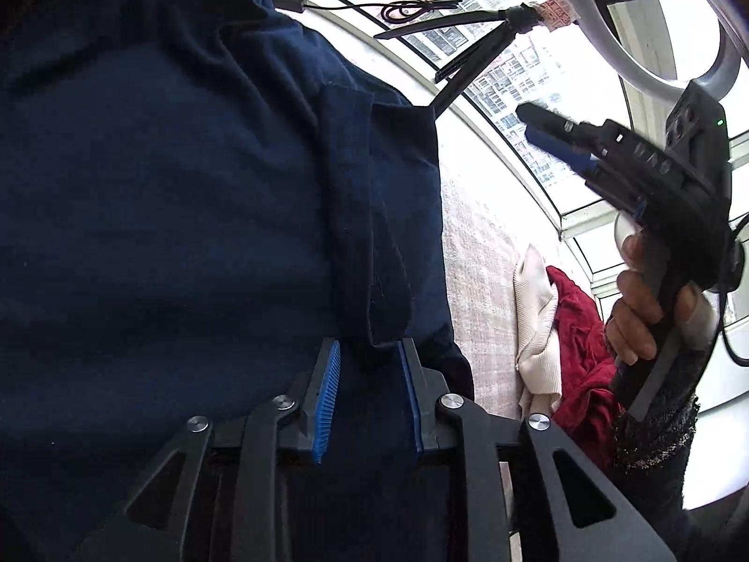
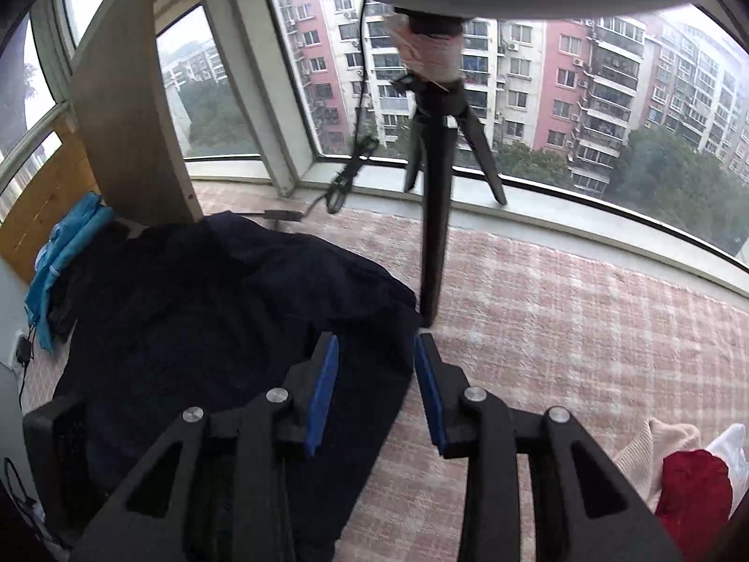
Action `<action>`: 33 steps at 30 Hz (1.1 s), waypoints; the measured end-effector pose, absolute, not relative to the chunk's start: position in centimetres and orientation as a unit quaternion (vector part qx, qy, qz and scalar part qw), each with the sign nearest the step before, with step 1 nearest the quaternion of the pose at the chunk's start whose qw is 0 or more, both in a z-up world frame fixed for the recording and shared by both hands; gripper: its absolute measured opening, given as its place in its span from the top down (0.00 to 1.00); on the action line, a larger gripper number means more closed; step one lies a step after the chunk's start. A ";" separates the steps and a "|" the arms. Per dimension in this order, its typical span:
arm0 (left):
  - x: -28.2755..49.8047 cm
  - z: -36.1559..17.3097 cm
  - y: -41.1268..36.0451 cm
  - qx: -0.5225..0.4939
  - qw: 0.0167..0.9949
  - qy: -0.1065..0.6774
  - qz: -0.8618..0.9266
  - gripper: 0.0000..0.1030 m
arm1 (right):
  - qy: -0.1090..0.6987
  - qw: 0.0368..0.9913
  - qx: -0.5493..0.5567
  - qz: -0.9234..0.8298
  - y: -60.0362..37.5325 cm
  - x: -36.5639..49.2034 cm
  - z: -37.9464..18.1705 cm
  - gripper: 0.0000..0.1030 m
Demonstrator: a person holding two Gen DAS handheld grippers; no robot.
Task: Fold clothes
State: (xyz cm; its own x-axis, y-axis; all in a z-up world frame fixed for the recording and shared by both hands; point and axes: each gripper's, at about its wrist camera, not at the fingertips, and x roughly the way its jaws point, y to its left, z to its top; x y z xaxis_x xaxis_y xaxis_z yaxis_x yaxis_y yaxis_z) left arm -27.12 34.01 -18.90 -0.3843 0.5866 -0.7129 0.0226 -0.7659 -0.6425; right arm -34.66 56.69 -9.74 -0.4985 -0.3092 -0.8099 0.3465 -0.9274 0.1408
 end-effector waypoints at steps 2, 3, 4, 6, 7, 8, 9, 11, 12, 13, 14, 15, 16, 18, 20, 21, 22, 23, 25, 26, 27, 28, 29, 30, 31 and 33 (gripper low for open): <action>-27.0 -18.4 34.2 -0.519 0.184 -0.281 0.786 0.78 | 0.011 0.191 0.501 -0.844 57.8 -33.6 -11.8 0.67; -27.0 -18.2 34.3 -0.516 0.185 -0.275 0.790 0.78 | 0.006 0.199 0.519 -0.832 58.0 -32.9 -12.9 0.67; -27.1 -17.9 34.4 -0.513 0.187 -0.267 0.794 0.78 | 0.009 0.209 0.529 -0.823 57.7 -32.0 -13.8 0.67; -27.4 -17.4 35.0 -0.507 0.197 -0.253 0.800 0.78 | 0.025 0.226 0.535 -0.814 56.6 -30.4 -15.4 0.67; -27.7 -17.2 35.6 -0.505 0.208 -0.251 0.799 0.78 | 0.027 0.236 0.536 -0.810 56.1 -30.0 -15.9 0.68; -28.0 -17.0 36.1 -0.503 0.219 -0.248 0.799 0.78 | 0.026 0.248 0.539 -0.804 55.7 -29.8 -16.5 0.73; -28.5 -17.0 36.7 -0.502 0.231 -0.246 0.796 0.78 | 0.026 0.252 0.545 -0.799 55.4 -29.9 -17.1 0.79; -29.8 -17.5 37.9 -0.513 0.235 -0.228 0.793 0.75 | 0.028 0.246 0.557 -0.793 55.4 -30.4 -18.2 0.91; -30.2 -17.7 37.7 -0.518 0.216 -0.218 0.798 0.74 | 0.025 0.243 0.561 -0.791 55.6 -30.7 -18.5 0.93; -30.2 -17.6 36.7 -0.520 0.178 -0.208 0.809 0.82 | 0.023 0.239 0.562 -0.792 56.0 -30.9 -18.3 0.93; -30.2 -17.5 35.7 -0.520 0.140 -0.198 0.819 0.85 | 0.030 0.226 0.562 -0.795 56.3 -30.9 -17.9 0.93; -30.1 -17.4 34.7 -0.520 0.102 -0.188 0.827 0.85 | 0.037 0.213 0.561 -0.799 56.6 -30.9 -17.4 0.93; -29.9 -17.0 33.5 -0.512 0.070 -0.188 0.835 0.85 | 0.048 0.201 0.555 -0.806 56.8 -31.0 -16.9 0.93; -29.7 -15.9 31.4 -0.495 0.045 -0.209 0.842 0.84 | 0.045 0.197 0.531 -0.823 56.9 -31.7 -15.5 0.92; -30.5 -15.3 31.2 -0.493 0.060 -0.213 0.841 0.84 | 0.022 0.201 0.515 -0.833 56.5 -33.1 -14.4 0.92; -31.1 -15.1 31.8 -0.493 0.075 -0.209 0.841 0.84 | 0.015 0.206 0.504 -0.839 55.9 -34.0 -14.1 0.92; -31.6 -15.2 32.4 -0.494 0.095 -0.207 0.839 0.84 | 0.010 0.209 0.494 -0.844 55.3 -34.9 -13.9 0.92; -32.3 -15.5 33.3 -0.496 0.120 -0.209 0.834 0.84 | 0.010 0.212 0.488 -0.847 54.5 -35.8 -14.0 0.92; -33.6 -16.4 35.0 -0.508 0.155 -0.209 0.821 0.78 | 0.016 0.211 0.486 -0.848 53.3 -37.7 -14.7 0.92; -34.1 -17.1 35.7 -0.520 0.153 -0.193 0.818 0.78 | 0.020 0.208 0.491 -0.846 52.9 -38.6 -15.4 0.92; -34.5 -17.7 36.1 -0.531 0.144 -0.173 0.817 0.79 | 0.029 0.195 0.505 -0.840 52.9 -39.5 -16.4 0.92; -34.6 -18.1 36.0 -0.537 0.121 -0.147 0.822 0.79 | 0.044 0.173 0.512 -0.840 53.0 -39.9 -17.0 0.92; -34.4 -18.2 35.4 -0.536 0.090 -0.126 0.830 0.79 | 0.062 0.147 0.511 -0.844 53.4 -39.9 -17.1 0.93; -33.9 -17.9 34.4 -0.528 0.063 -0.118 0.838 0.82 | 0.073 0.129 0.510 -0.847 53.9 -39.7 -17.1 0.93; -33.1 -17.4 33.3 -0.522 0.057 -0.127 0.841 0.82 | 0.074 0.123 0.507 -0.850 54.6 -39.3 -16.8 0.92; -31.3 -16.5 31.6 -0.518 0.075 -0.159 0.837 0.81 | 0.057 0.141 0.516 -0.843 55.8 -38.0 -16.1 0.91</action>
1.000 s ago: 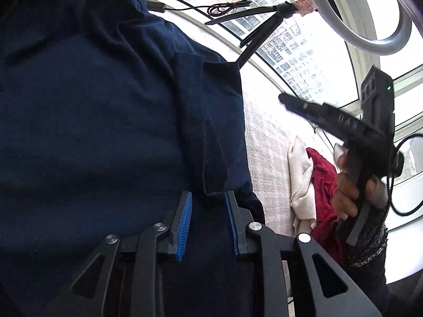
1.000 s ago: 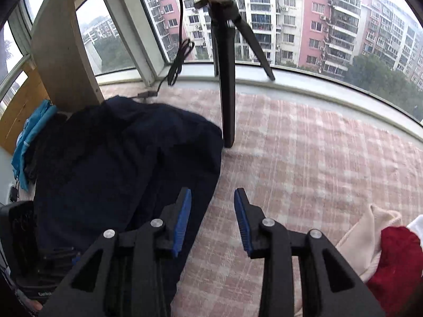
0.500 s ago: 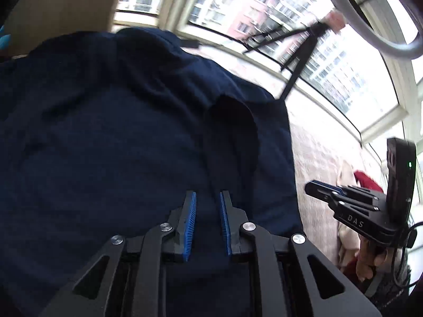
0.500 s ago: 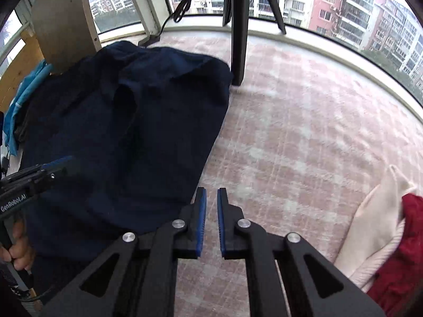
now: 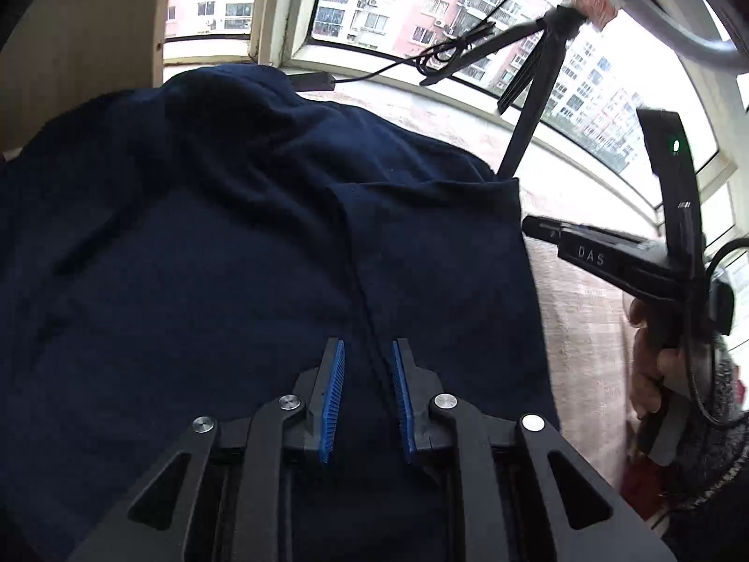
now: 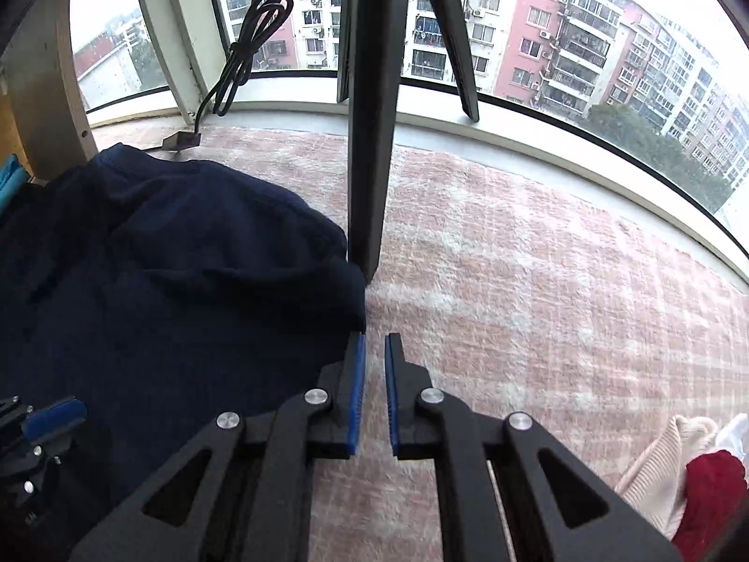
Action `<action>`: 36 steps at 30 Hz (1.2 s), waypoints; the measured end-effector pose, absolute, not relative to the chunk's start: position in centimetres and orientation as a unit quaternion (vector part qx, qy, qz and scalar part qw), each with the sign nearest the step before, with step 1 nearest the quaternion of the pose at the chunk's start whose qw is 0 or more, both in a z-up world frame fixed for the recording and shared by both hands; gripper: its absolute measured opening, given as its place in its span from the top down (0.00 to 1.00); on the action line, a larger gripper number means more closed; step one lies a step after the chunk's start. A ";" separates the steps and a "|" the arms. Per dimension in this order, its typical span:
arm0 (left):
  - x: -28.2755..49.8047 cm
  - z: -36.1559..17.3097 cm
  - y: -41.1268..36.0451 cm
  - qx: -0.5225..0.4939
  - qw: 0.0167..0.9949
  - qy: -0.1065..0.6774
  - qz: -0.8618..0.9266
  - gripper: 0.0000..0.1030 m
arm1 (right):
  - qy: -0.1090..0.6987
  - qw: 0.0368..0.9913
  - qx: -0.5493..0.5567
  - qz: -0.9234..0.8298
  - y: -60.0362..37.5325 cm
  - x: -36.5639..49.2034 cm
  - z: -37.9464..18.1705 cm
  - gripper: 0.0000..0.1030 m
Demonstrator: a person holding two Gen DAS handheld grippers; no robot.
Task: Fold clothes
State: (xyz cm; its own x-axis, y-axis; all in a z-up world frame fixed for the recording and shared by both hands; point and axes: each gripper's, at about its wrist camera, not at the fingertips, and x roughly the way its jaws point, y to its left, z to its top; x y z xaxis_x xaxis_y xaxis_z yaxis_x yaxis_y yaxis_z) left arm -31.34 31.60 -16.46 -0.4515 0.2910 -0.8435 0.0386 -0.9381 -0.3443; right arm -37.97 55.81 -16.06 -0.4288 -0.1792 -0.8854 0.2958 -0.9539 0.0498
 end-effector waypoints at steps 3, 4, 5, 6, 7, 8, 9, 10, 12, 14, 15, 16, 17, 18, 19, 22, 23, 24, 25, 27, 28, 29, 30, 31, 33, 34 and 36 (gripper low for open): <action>-28.2 -15.4 32.3 -0.525 0.125 -0.164 0.826 0.81 | 0.044 0.205 0.534 -0.819 56.4 -35.0 -15.3 0.90; -27.2 -15.4 33.0 -0.529 0.150 -0.168 0.818 0.80 | 0.048 0.220 0.538 -0.813 56.4 -34.0 -15.2 0.90; -26.6 -15.7 33.9 -0.534 0.171 -0.171 0.810 0.80 | 0.058 0.220 0.539 -0.811 56.3 -33.5 -15.4 0.90; -26.3 -16.1 35.1 -0.539 0.186 -0.174 0.802 0.80 | 0.060 0.215 0.540 -0.811 56.4 -33.4 -15.6 0.90; -26.3 -16.6 36.2 -0.543 0.197 -0.174 0.798 0.80 | 0.058 0.208 0.542 -0.812 56.5 -33.6 -15.8 0.90; -26.4 -17.0 37.3 -0.544 0.200 -0.168 0.797 0.80 | 0.055 0.201 0.545 -0.812 56.7 -33.8 -16.0 0.89; -26.6 -17.5 38.2 -0.544 0.203 -0.162 0.798 0.80 | 0.046 0.195 0.547 -0.813 56.8 -34.3 -16.3 0.88; -26.9 -17.9 38.9 -0.544 0.204 -0.155 0.799 0.80 | 0.026 0.189 0.551 -0.812 57.0 -35.2 -16.6 0.85; -27.3 -18.7 39.8 -0.547 0.199 -0.145 0.800 0.80 | -0.012 0.181 0.558 -0.810 57.5 -36.9 -17.2 0.79; -27.5 -19.2 39.9 -0.542 0.199 -0.153 0.802 0.80 | -0.035 0.187 0.563 -0.804 58.0 -37.8 -17.6 0.75; -27.5 -19.1 39.7 -0.538 0.203 -0.165 0.802 0.80 | -0.037 0.189 0.559 -0.807 58.0 -38.0 -17.5 0.74; -27.6 -19.2 39.4 -0.534 0.205 -0.178 0.800 0.80 | -0.038 0.192 0.556 -0.808 57.9 -38.2 -17.5 0.71; -27.7 -19.2 39.1 -0.531 0.207 -0.188 0.800 0.80 | -0.037 0.196 0.553 -0.809 57.8 -38.4 -17.5 0.67; -27.7 -19.1 39.0 -0.529 0.210 -0.194 0.799 0.80 | -0.039 0.200 0.552 -0.808 57.7 -38.5 -17.4 0.65; -27.8 -19.1 38.9 -0.527 0.214 -0.194 0.799 0.80 | -0.045 0.201 0.553 -0.807 57.6 -38.6 -17.4 0.65; -27.5 -18.7 38.5 -0.514 0.225 -0.190 0.805 0.80 | -0.053 0.206 0.550 -0.808 57.5 -38.7 -17.4 0.65; -27.4 -18.6 38.5 -0.511 0.232 -0.194 0.804 0.80 | -0.053 0.208 0.546 -0.810 57.4 -38.6 -17.4 0.66; -27.2 -18.5 38.5 -0.509 0.242 -0.192 0.803 0.77 | -0.051 0.206 0.543 -0.812 57.4 -38.6 -17.5 0.70; -27.1 -18.5 38.8 -0.508 0.252 -0.185 0.803 0.74 | -0.045 0.198 0.541 -0.816 57.6 -38.6 -17.5 0.94; -26.9 -18.9 39.3 -0.513 0.272 -0.173 0.795 0.71 | -0.041 0.182 0.538 -0.822 58.0 -38.8 -17.5 0.98; -26.8 -19.2 39.4 -0.517 0.278 -0.170 0.791 0.69 | -0.052 0.172 0.535 -0.826 58.5 -39.0 -17.6 0.98; -26.7 -19.6 39.4 -0.521 0.279 -0.169 0.789 0.69 | -0.055 0.154 0.531 -0.832 59.0 -39.1 -17.6 1.00; -26.7 -19.7 39.0 -0.522 0.284 -0.175 0.785 0.69 | -0.049 0.135 0.525 -0.839 59.3 -39.2 -17.5 1.00; -26.5 -19.6 38.3 -0.519 0.293 -0.190 0.780 0.69 | -0.046 0.121 0.520 -0.844 59.6 -39.1 -17.3 0.99; -25.9 -19.0 36.2 -0.513 0.291 -0.213 0.779 0.69 | -0.060 0.121 0.521 -0.843 60.6 -38.8 -16.9 0.98; -25.4 -18.6 34.9 -0.510 0.286 -0.217 0.782 0.69 | -0.063 0.122 0.523 -0.841 60.9 -38.6 -16.7 0.98; -23.4 -17.7 31.8 -0.507 0.272 -0.222 0.788 0.69 | -0.058 0.130 0.532 -0.834 61.2 -37.7 -16.2 0.96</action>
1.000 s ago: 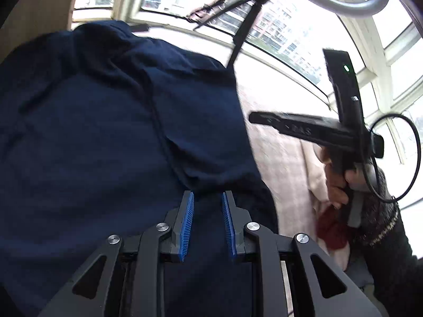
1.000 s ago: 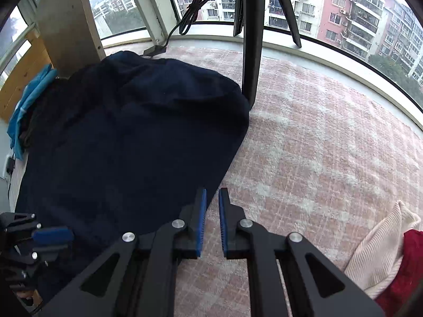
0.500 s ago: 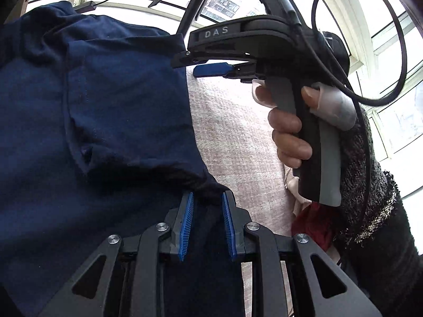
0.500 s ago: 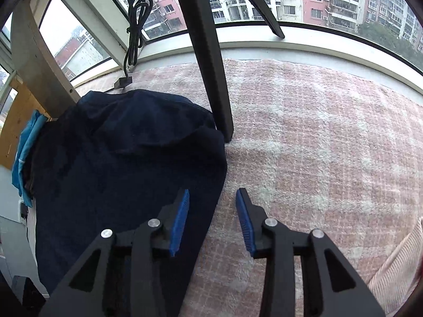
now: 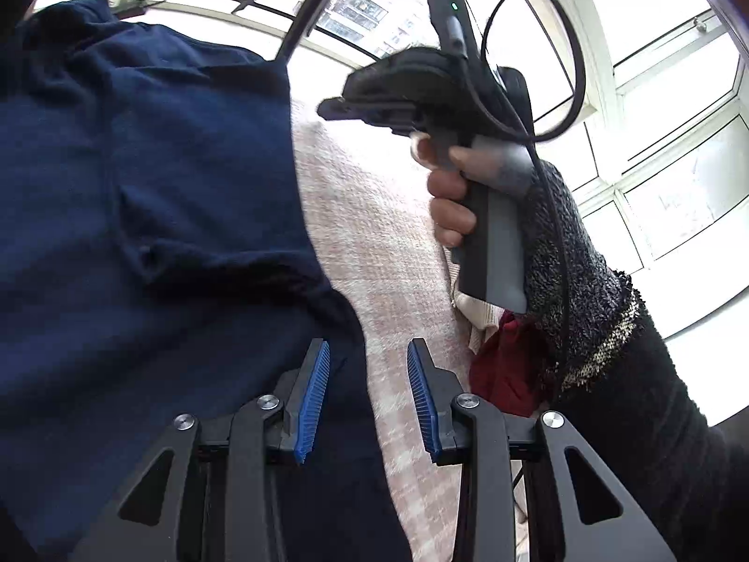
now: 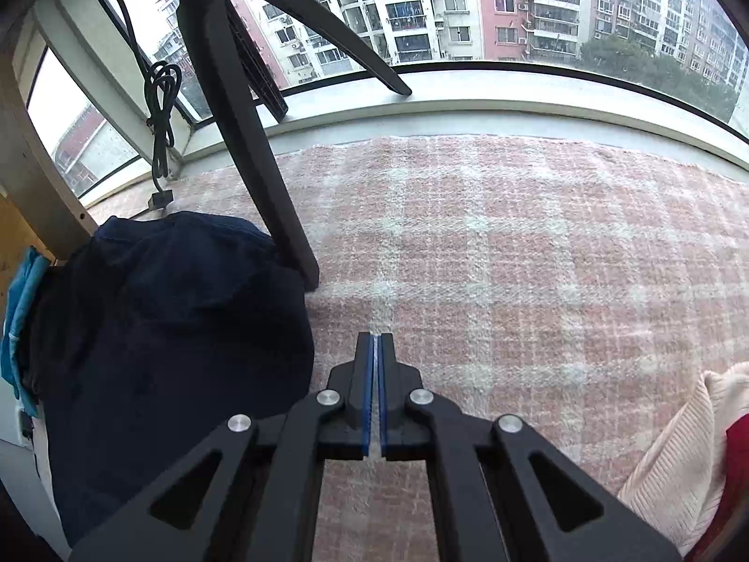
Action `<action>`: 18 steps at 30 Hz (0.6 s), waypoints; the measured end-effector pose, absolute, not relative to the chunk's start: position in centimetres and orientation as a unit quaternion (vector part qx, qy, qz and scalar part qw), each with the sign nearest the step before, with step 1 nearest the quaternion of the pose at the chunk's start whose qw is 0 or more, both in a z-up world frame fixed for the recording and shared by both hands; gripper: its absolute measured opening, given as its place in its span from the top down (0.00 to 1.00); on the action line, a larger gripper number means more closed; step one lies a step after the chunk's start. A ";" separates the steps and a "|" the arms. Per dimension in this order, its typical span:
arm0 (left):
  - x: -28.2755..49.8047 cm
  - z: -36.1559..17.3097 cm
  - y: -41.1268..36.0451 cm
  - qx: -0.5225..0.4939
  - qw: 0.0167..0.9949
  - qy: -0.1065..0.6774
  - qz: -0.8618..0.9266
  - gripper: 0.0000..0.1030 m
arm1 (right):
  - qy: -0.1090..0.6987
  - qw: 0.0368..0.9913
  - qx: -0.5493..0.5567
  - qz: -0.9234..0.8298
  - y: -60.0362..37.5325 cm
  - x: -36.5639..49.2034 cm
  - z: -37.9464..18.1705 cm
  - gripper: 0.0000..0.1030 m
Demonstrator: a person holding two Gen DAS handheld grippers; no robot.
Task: Fold clothes
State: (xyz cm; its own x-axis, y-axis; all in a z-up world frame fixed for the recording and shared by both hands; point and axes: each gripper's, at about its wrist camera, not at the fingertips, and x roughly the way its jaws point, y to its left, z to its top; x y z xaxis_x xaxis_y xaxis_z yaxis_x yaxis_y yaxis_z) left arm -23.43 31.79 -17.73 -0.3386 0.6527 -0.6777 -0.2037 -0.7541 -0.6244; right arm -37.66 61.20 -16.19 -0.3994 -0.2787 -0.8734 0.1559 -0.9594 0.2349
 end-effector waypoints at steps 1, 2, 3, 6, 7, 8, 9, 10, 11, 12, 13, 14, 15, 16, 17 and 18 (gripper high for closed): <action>-21.8 -17.3 29.9 -0.507 0.266 -0.223 0.789 0.69 | -0.053 0.146 0.540 -0.827 60.9 -37.1 -16.1 0.94; -20.2 -16.9 28.1 -0.509 0.258 -0.223 0.790 0.69 | -0.048 0.160 0.546 -0.821 60.4 -36.3 -15.9 0.94; -18.5 -16.5 26.4 -0.511 0.248 -0.222 0.792 0.69 | -0.041 0.169 0.549 -0.818 60.2 -35.3 -15.7 0.94; -14.3 -15.9 21.0 -0.528 0.192 -0.212 0.799 0.69 | -0.026 0.198 0.551 -0.810 59.7 -32.7 -14.8 0.94; -13.1 -15.9 19.6 -0.533 0.170 -0.214 0.801 0.69 | -0.027 0.206 0.552 -0.808 59.8 -32.0 -14.6 0.94; -12.0 -16.1 18.6 -0.535 0.147 -0.223 0.801 0.69 | -0.029 0.214 0.553 -0.805 59.9 -31.4 -14.3 0.94; -11.0 -16.2 17.6 -0.538 0.124 -0.231 0.801 0.69 | -0.031 0.222 0.553 -0.802 60.0 -30.7 -14.0 0.94; -10.0 -16.0 16.2 -0.539 0.100 -0.238 0.802 0.69 | -0.033 0.229 0.554 -0.800 60.0 -30.4 -13.7 0.94; -8.9 -15.5 14.5 -0.540 0.077 -0.243 0.803 0.69 | -0.034 0.233 0.553 -0.799 60.1 -30.4 -13.6 0.94; -8.0 -15.2 13.2 -0.539 0.055 -0.242 0.805 0.69 | -0.032 0.237 0.552 -0.799 59.8 -30.4 -13.4 0.94; -7.3 -14.9 12.3 -0.537 0.040 -0.236 0.809 0.69 | -0.027 0.241 0.550 -0.799 59.2 -30.1 -13.1 0.94; -7.0 -14.6 11.2 -0.533 0.032 -0.228 0.815 0.69 | -0.021 0.243 0.548 -0.801 58.7 -29.9 -12.8 0.94; -6.8 -14.1 10.1 -0.528 0.024 -0.218 0.821 0.69 | -0.017 0.243 0.547 -0.801 57.9 -30.1 -12.9 0.94; -6.9 -13.4 9.2 -0.522 0.017 -0.206 0.828 0.69 | -0.016 0.243 0.550 -0.799 56.5 -31.1 -13.6 0.94; -7.1 -12.7 8.2 -0.517 0.010 -0.196 0.833 0.69 | -0.017 0.242 0.553 -0.797 55.5 -31.7 -14.1 0.94; -7.3 -12.2 7.1 -0.513 0.001 -0.191 0.837 0.69 | -0.022 0.243 0.557 -0.794 55.0 -31.7 -14.3 0.94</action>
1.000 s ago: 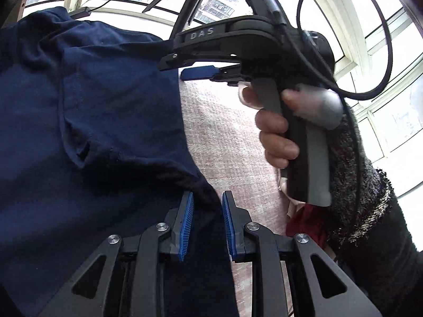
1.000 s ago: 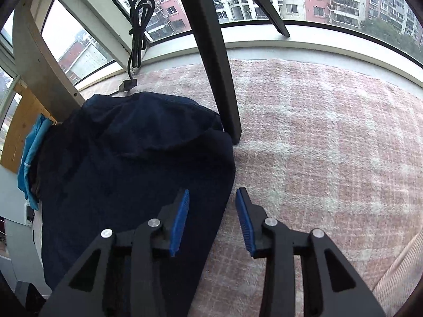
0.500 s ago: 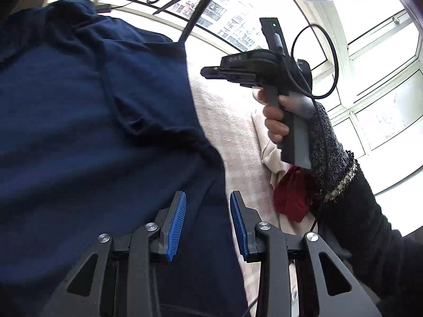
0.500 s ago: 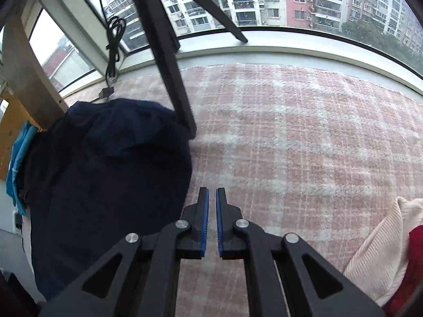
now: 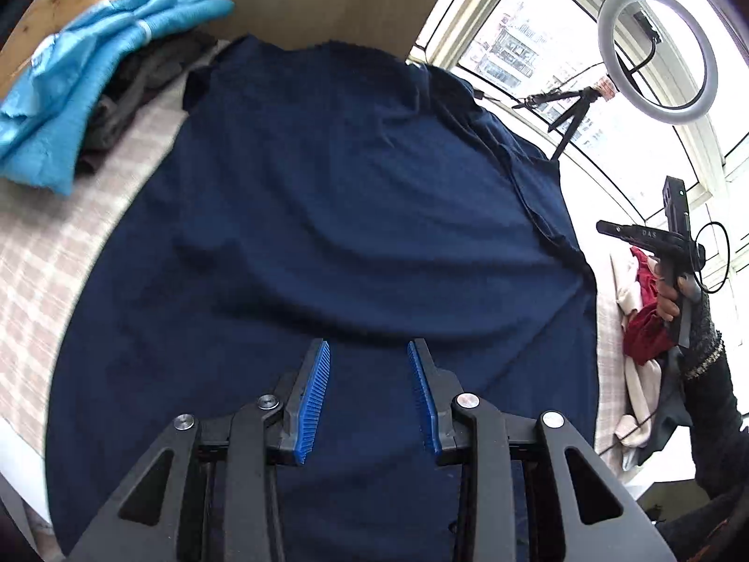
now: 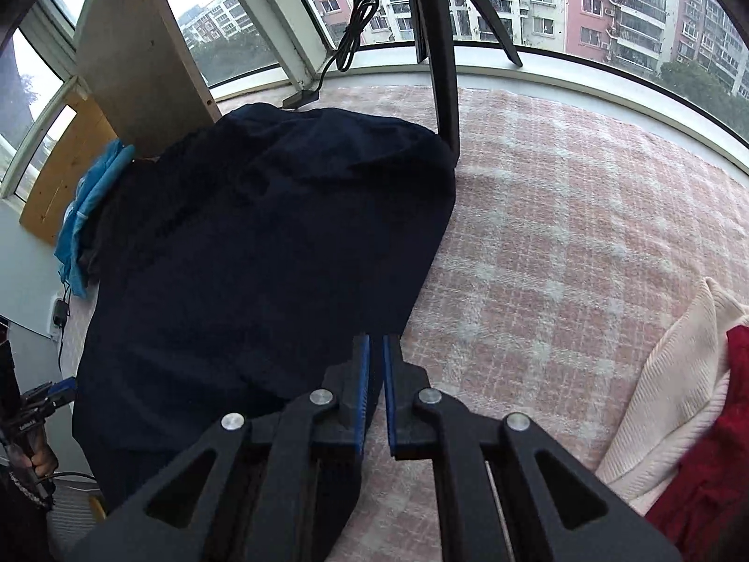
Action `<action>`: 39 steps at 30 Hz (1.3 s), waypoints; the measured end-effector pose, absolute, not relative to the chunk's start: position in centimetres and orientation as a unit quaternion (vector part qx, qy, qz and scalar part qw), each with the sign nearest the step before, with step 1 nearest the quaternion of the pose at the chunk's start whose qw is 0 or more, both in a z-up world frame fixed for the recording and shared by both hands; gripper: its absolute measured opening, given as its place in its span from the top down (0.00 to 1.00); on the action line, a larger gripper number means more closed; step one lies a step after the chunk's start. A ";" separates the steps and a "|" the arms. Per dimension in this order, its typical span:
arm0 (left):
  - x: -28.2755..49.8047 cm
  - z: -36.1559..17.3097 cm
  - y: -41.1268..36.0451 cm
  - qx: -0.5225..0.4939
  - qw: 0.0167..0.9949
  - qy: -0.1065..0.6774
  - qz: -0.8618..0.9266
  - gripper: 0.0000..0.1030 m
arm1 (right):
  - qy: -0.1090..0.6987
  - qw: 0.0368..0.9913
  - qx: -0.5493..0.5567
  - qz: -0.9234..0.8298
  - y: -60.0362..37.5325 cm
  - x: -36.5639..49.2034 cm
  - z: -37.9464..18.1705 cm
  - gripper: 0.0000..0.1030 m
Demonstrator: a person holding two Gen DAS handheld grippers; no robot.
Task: Fold clothes
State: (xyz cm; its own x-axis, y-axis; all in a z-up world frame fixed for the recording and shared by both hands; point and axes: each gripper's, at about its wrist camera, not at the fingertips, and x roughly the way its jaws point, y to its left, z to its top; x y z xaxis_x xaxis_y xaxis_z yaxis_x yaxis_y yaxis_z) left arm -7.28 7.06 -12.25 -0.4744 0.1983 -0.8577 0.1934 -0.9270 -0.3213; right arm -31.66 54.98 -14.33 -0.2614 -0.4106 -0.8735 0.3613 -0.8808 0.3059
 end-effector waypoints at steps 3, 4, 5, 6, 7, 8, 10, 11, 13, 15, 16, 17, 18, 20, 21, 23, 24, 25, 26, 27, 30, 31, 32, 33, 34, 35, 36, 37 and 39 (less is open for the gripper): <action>-8.7 -11.6 4.8 -0.509 -0.018 -0.180 0.841 0.69 | -0.027 0.244 0.555 -0.795 53.4 -31.4 -14.2 0.94; -9.4 -11.4 4.5 -0.509 -0.017 -0.171 0.843 0.69 | -0.026 0.244 0.553 -0.796 52.9 -31.1 -13.9 0.94; -10.1 -11.1 4.2 -0.508 -0.014 -0.159 0.846 0.69 | -0.025 0.245 0.550 -0.798 52.5 -30.9 -13.7 0.94; -11.1 -10.8 4.0 -0.507 -0.005 -0.143 0.850 0.69 | -0.024 0.245 0.547 -0.800 52.0 -30.6 -13.4 0.94; -12.4 -10.4 4.0 -0.506 0.006 -0.127 0.853 0.69 | -0.024 0.244 0.543 -0.803 51.5 -30.4 -13.1 0.93; -13.8 -10.1 4.0 -0.504 0.018 -0.110 0.856 0.69 | -0.021 0.241 0.537 -0.808 50.7 -30.5 -12.8 0.89; -17.9 -10.1 4.9 -0.501 0.050 -0.070 0.861 0.68 | -0.007 0.241 0.526 -0.816 48.6 -30.8 -12.3 0.78; -20.1 -10.1 5.3 -0.500 0.064 -0.048 0.862 0.68 | 0.003 0.239 0.519 -0.821 47.5 -31.1 -12.1 0.74; -24.1 -10.1 6.0 -0.491 0.089 -0.009 0.866 0.68 | 0.027 0.227 0.501 -0.835 45.1 -32.1 -12.0 0.74; -28.4 -10.6 6.7 -0.486 0.113 0.009 0.866 0.67 | 0.040 0.224 0.492 -0.840 43.0 -33.8 -12.2 0.71; -30.4 -11.0 7.0 -0.486 0.120 0.013 0.865 0.67 | 0.044 0.221 0.490 -0.842 42.0 -34.8 -12.4 0.67; -32.3 -11.4 7.4 -0.485 0.128 0.020 0.865 0.67 | 0.050 0.212 0.490 -0.844 41.1 -36.1 -12.8 0.65; -33.9 -11.8 7.8 -0.483 0.134 0.031 0.865 0.67 | 0.058 0.204 0.490 -0.845 40.2 -37.3 -13.3 0.65; -36.5 -12.5 8.9 -0.473 0.135 0.078 0.867 0.67 | 0.087 0.189 0.490 -0.846 38.5 -39.6 -14.5 0.64; -37.5 -12.9 9.4 -0.467 0.134 0.104 0.868 0.67 | 0.101 0.181 0.490 -0.847 37.7 -40.8 -15.1 0.64; -38.9 -13.6 9.7 -0.463 0.141 0.122 0.867 0.67 | 0.120 0.175 0.494 -0.843 36.3 -42.8 -16.4 0.64; -39.4 -13.9 9.7 -0.464 0.148 0.122 0.865 0.67 | 0.124 0.176 0.499 -0.840 35.8 -43.5 -16.9 0.64; -39.7 -14.1 9.7 -0.466 0.156 0.117 0.863 0.67 | 0.124 0.179 0.502 -0.837 35.4 -44.0 -17.3 0.64; -39.8 -14.3 9.7 -0.466 0.163 0.115 0.862 0.67 | 0.125 0.181 0.504 -0.835 35.0 -44.5 -17.6 0.64; -39.9 -14.5 9.7 -0.466 0.170 0.113 0.861 0.67 | 0.126 0.182 0.503 -0.835 34.7 -44.8 -17.8 0.64; -40.2 -14.8 10.1 -0.462 0.177 0.124 0.860 0.67 | 0.128 0.190 0.501 -0.834 34.1 -45.4 -18.1 0.65; -40.3 -15.0 10.3 -0.465 0.177 0.125 0.858 0.73 | 0.128 0.192 0.502 -0.833 34.0 -45.5 -18.2 0.65; -40.5 -15.1 10.4 -0.469 0.176 0.125 0.857 0.78 | 0.127 0.193 0.502 -0.833 33.9 -45.7 -18.2 0.71; -40.6 -15.1 10.5 -0.471 0.175 0.125 0.855 0.89 | 0.126 0.193 0.503 -0.833 33.8 -45.8 -18.3 0.78; -40.6 -15.2 10.5 -0.471 0.175 0.125 0.856 0.96 | 0.126 0.190 0.503 -0.834 33.7 -45.9 -18.3 0.93; -40.6 -15.2 10.4 -0.468 0.173 0.125 0.858 0.98 | 0.125 0.183 0.503 -0.836 33.8 -46.1 -18.3 0.96; -40.6 -15.1 10.3 -0.464 0.170 0.124 0.860 0.98 | 0.122 0.181 0.499 -0.839 34.0 -46.3 -18.1 0.97; -40.5 -15.1 10.1 -0.461 0.169 0.123 0.863 0.98 | 0.118 0.180 0.496 -0.841 34.1 -46.5 -18.0 0.97; -40.5 -14.7 9.9 -0.457 0.164 0.120 0.866 0.99 | 0.116 0.168 0.480 -0.853 34.5 -46.6 -17.6 0.98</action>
